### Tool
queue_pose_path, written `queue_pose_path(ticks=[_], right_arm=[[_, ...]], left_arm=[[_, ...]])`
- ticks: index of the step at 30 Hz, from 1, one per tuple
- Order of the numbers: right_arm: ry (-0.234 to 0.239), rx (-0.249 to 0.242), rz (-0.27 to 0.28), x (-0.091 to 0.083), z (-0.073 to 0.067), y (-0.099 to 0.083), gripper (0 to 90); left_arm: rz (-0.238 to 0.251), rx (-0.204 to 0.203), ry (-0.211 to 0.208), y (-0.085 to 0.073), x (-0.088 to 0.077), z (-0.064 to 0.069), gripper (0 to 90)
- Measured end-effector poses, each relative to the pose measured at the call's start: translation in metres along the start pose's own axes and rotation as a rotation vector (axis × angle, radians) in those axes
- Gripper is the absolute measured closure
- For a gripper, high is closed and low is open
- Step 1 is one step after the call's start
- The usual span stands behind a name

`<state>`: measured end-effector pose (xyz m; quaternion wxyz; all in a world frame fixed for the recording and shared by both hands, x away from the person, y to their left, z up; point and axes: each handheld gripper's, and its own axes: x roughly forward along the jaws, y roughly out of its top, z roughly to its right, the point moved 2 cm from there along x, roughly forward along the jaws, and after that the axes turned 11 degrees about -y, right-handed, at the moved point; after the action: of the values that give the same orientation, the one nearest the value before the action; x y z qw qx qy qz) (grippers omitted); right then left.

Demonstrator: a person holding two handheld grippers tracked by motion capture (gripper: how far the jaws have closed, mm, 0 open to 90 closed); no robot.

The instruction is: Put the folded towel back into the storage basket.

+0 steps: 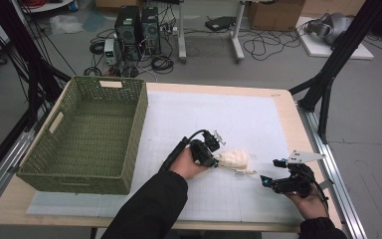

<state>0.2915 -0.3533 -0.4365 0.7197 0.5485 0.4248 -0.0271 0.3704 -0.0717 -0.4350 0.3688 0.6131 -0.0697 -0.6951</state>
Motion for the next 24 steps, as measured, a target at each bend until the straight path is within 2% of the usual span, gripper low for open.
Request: queue_pose_path(ticks=[4,11,17,24], right_arm=[[-0.008,0.006,0.008,-0.002,-0.001,0.0,12.6],[-0.018,0.012,0.017,-0.003,-0.001,0.0,11.4],[-0.015,0.014,0.021,-0.004,-0.002,0.001,11.4],[-0.005,0.01,0.014,-0.002,-0.004,0.001,11.4]], left_arm=[[0.05,-0.056,-0.027,-0.007,-0.003,-0.001,79.7],[0.092,-0.096,-0.051,-0.016,-0.013,-0.004,79.7],[0.145,-0.156,-0.081,-0.023,-0.02,-0.007,79.7],[0.167,-0.174,-0.086,-0.027,-0.027,-0.01,79.8]])
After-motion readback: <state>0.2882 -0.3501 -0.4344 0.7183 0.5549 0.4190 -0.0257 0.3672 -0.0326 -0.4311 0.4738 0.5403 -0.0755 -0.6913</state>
